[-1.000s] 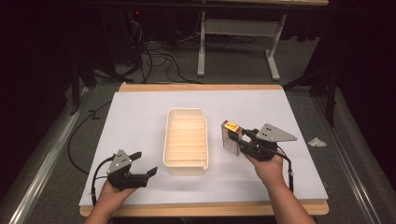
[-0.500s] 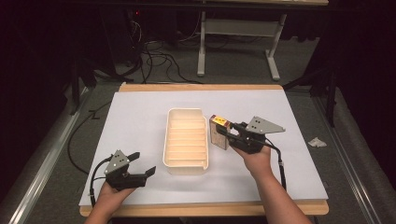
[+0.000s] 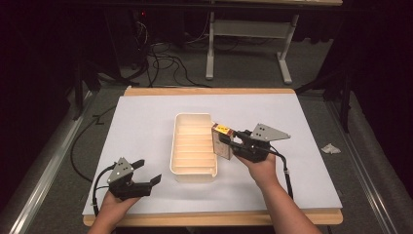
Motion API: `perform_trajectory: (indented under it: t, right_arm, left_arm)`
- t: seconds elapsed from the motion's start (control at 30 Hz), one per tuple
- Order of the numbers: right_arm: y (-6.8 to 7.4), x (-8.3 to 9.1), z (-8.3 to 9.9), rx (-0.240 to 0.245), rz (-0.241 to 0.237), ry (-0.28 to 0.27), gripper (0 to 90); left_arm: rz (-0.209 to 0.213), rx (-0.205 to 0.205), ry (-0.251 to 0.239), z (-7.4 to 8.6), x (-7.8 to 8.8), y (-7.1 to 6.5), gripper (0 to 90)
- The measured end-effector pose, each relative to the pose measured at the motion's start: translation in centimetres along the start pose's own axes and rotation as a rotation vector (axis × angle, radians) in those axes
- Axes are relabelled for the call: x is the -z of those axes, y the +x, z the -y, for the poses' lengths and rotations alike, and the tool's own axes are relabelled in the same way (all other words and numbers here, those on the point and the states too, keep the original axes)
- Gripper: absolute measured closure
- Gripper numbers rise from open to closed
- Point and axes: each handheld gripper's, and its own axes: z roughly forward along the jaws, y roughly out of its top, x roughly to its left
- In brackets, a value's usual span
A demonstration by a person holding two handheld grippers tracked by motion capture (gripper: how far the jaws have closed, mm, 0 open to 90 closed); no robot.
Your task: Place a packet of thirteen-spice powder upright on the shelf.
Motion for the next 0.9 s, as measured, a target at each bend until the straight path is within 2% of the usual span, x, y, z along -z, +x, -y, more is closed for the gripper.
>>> perform_trajectory:
  t: [0.2,0.27,0.37,0.47,0.9]
  right_arm:
    - [0.5,-0.5,-0.1,0.006,-0.042,-0.003,68.8]
    - [0.9,-0.7,-0.1,-0.003,-0.068,-0.005,68.8]
    - [1.4,-1.1,-0.1,-0.001,-0.096,-0.007,68.7]
    - [2.0,-1.5,-0.1,0.013,-0.121,0.001,68.8]
    - [3.3,-2.6,0.1,0.014,-0.175,-0.004,68.7]
  left_arm:
    - [0.000,0.006,0.007,0.1,0.0,0.0,15.4]
    - [0.001,-0.007,0.014,0.2,0.0,0.1,15.4]
    - [0.000,-0.005,0.012,0.2,0.0,0.1,15.4]
    - [0.002,0.000,0.012,0.1,0.1,0.1,15.4]
    - [0.008,-0.003,0.026,0.2,0.1,0.0,15.3]
